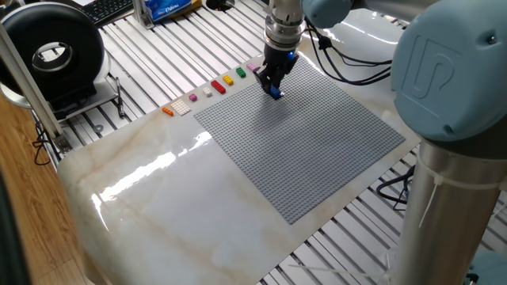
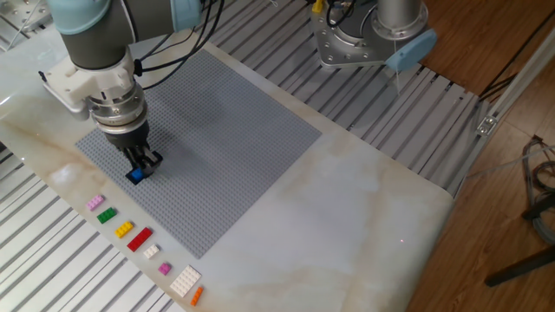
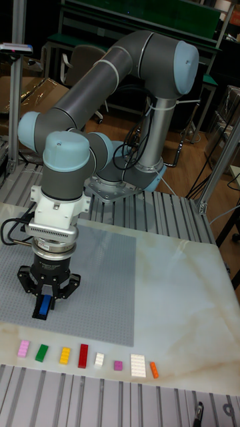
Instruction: Stack small Lego blocks one on top of the other
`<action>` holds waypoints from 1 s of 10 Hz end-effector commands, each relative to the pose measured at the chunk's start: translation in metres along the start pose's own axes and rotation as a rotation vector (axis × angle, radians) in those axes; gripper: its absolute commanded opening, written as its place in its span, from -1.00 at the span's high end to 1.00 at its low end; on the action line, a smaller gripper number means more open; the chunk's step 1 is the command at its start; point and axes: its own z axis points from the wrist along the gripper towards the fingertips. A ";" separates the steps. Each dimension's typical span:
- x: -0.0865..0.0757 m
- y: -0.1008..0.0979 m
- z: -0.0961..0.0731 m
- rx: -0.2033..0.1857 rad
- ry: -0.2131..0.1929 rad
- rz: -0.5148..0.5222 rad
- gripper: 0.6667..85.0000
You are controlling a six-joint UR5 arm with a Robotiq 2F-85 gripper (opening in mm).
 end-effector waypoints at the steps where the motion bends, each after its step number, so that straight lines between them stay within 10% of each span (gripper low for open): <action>1: -0.004 -0.006 -0.004 0.015 0.000 0.000 0.24; 10: -0.020 0.015 -0.011 -0.017 -0.025 0.039 0.49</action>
